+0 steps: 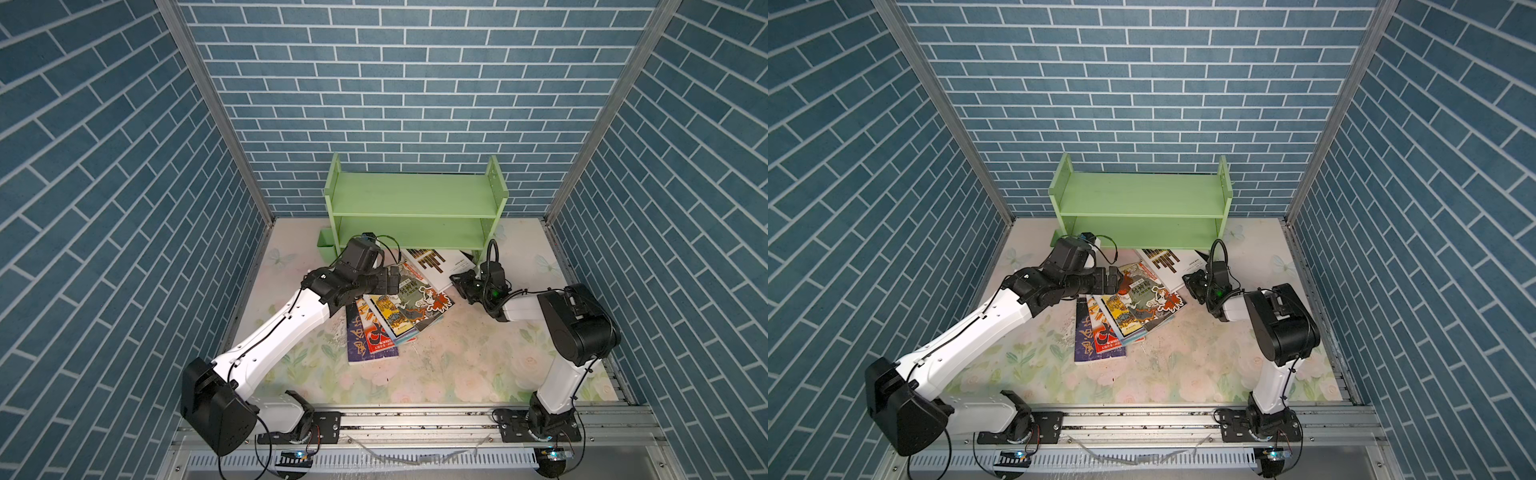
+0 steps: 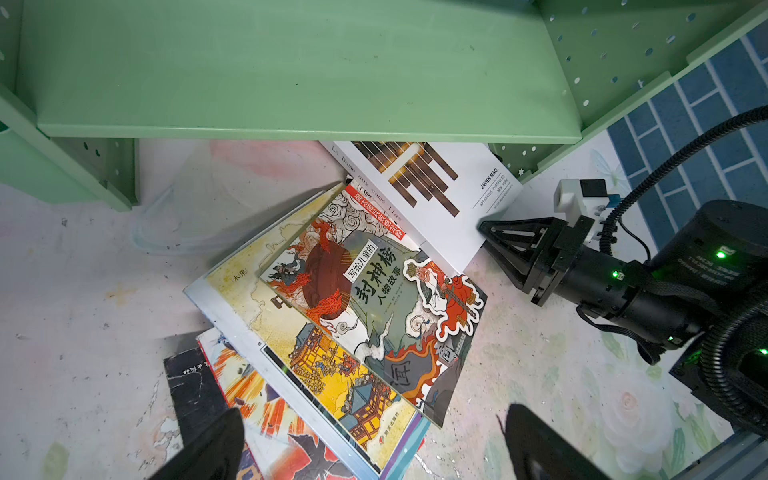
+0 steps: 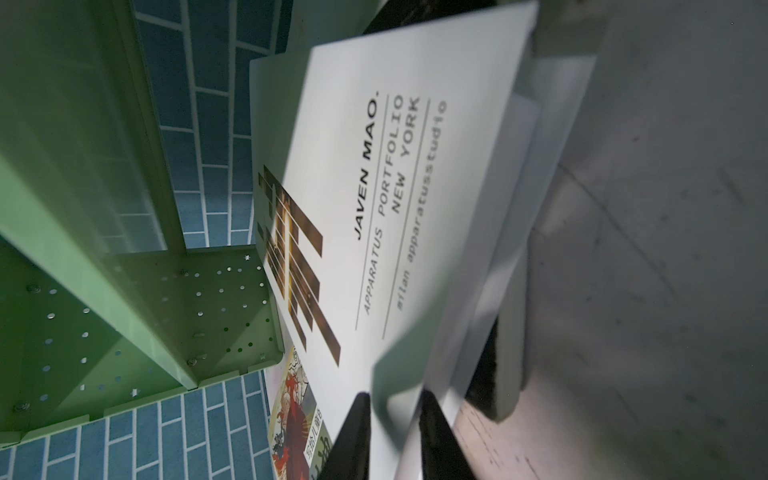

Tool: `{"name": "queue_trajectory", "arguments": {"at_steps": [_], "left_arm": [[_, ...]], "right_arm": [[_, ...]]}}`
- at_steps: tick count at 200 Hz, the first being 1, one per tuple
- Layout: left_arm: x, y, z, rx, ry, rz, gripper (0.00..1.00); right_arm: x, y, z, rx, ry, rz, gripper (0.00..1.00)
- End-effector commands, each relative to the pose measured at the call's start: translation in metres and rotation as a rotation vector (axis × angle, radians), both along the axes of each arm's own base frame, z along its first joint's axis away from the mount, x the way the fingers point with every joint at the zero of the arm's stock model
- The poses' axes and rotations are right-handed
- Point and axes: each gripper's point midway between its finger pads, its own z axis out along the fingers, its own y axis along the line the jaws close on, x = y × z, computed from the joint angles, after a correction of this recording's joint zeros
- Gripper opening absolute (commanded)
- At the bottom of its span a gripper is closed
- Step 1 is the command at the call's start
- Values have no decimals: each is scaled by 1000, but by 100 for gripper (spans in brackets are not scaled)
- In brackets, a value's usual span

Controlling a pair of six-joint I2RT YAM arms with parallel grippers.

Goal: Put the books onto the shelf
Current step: 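Grasp the white JAVEN MAO portfolio with the right gripper while the left hovers, then drag the white portfolio toward the robot with the right gripper, then release it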

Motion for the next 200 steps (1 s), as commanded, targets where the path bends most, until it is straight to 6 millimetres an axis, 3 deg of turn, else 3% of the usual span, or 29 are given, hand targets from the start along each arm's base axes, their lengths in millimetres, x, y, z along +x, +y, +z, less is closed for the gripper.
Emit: {"name": "queue_trajectory", "arguments": {"at_steps": [1, 37, 109, 168, 200], "left_arm": [[-1, 6, 5, 12, 4, 13, 100], [-1, 6, 3, 23, 15, 15, 100], [-1, 7, -1, 42, 38, 13, 100], [-9, 11, -5, 37, 45, 18, 100], [-16, 13, -10, 20, 58, 20, 100]], "right_arm": [[-1, 2, 1, -6, -40, 18, 18], [1, 5, 5, 10, -63, 28, 2], [-5, 0, 17, 46, -87, -6, 0], [-38, -12, 35, 35, -1, -38, 0], [-69, -19, 38, 20, 99, -39, 0]]}}
